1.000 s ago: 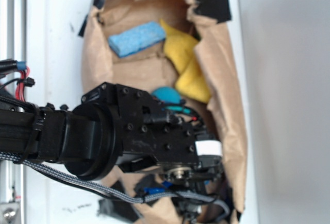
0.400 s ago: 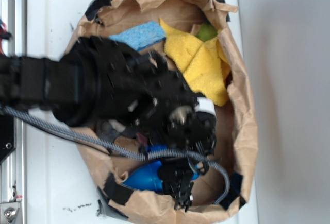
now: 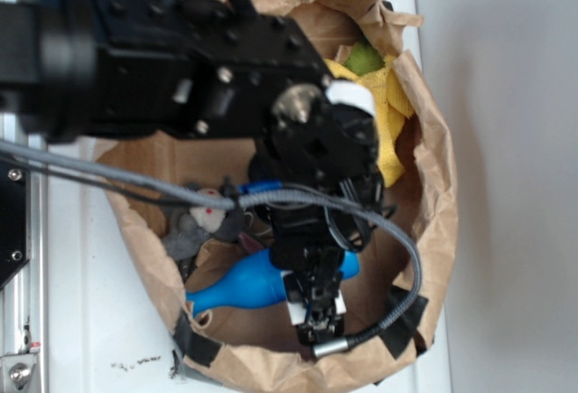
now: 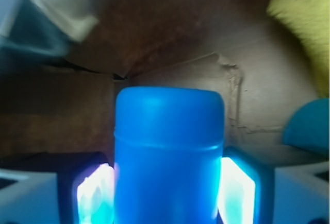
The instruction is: Grab the blue bottle.
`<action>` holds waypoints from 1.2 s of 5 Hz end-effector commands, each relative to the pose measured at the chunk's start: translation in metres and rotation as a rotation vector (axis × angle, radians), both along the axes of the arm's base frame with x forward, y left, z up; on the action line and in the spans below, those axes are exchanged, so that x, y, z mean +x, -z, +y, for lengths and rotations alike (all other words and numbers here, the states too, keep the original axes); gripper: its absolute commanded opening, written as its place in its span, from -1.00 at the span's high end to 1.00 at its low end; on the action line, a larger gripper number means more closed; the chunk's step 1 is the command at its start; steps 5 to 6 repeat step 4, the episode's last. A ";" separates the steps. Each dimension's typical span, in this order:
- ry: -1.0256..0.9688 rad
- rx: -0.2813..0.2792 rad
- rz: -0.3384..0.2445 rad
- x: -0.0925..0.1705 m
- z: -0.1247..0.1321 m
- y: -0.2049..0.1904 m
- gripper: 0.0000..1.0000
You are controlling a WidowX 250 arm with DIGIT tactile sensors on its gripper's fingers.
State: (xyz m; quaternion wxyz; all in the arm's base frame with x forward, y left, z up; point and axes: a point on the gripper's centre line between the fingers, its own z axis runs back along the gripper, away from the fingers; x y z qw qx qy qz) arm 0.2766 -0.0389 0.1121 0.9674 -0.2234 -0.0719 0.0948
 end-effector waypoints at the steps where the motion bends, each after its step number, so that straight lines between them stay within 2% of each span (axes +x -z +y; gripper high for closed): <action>1: -0.156 0.254 -0.112 0.012 0.016 -0.076 1.00; 3: -0.194 0.323 -0.143 0.008 0.023 -0.079 1.00; 4: -0.187 0.359 -0.134 0.009 0.020 -0.077 1.00; 6: -0.187 0.359 -0.134 0.009 0.020 -0.077 1.00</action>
